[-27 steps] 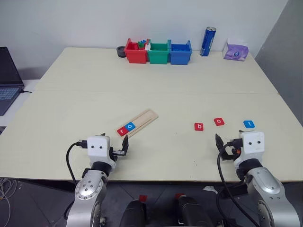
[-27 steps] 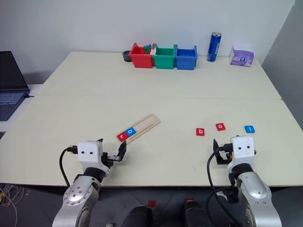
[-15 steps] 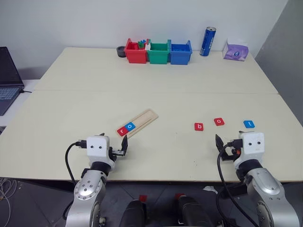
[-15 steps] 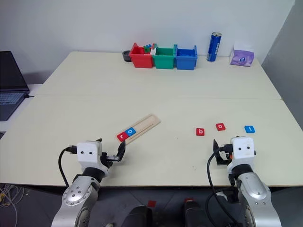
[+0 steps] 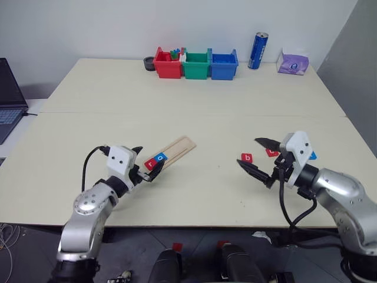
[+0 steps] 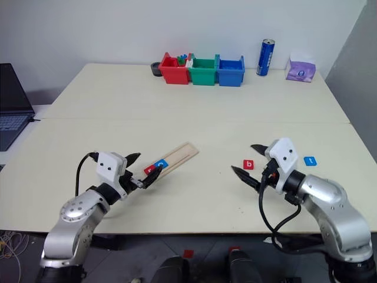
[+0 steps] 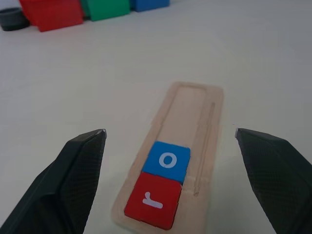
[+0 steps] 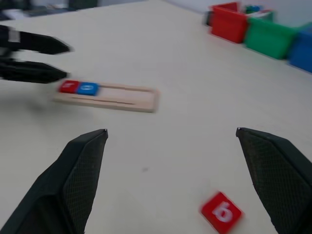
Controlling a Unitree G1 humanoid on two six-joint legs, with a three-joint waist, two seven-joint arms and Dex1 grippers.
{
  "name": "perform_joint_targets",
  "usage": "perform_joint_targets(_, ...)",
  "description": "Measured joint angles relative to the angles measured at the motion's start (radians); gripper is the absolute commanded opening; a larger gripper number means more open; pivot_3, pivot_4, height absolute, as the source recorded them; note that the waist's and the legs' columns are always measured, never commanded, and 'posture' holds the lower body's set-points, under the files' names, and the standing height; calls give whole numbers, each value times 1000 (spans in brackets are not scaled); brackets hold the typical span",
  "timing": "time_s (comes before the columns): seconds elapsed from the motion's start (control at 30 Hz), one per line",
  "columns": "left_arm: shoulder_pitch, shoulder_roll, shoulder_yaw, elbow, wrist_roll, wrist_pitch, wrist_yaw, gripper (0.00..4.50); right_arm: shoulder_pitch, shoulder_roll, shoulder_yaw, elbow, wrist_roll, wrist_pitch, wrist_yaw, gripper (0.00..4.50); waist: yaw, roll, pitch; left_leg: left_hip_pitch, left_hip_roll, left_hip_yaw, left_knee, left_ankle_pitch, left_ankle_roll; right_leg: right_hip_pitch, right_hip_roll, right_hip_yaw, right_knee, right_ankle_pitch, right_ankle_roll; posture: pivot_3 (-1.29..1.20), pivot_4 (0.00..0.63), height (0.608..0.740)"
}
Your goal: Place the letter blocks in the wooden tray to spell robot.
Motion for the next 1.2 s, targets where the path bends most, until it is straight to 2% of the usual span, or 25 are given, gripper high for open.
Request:
perform_joint_targets(0.17,-71,50,-40,129,-8,-48,-147,4486,-65,-31,40,35,65,29,80,4500,1,0,0,0,0,0,0,0,0,0,0,0,0,0,0,0,150,740)
perform_joint_targets(0.3,-108,64,-54,198,-4,-80,-206,4486,-80,-35,49,53,71,36,87,4500,2,0,0,-1,0,0,0,0,0,0,-1,0,0,0,0,0,150,740)
perform_joint_targets(0.57,-158,75,-57,317,13,-135,-252,4486,-98,-35,61,60,73,36,80,4500,2,0,0,-1,0,0,1,0,0,0,-1,0,0,0,0,0,150,740)
perform_joint_targets(1.2,-199,75,-62,457,25,-150,-322,4486,-103,-24,61,58,103,46,20,4500,2,0,0,-1,1,0,1,0,0,-1,-1,0,1,0,0,0,150,740)
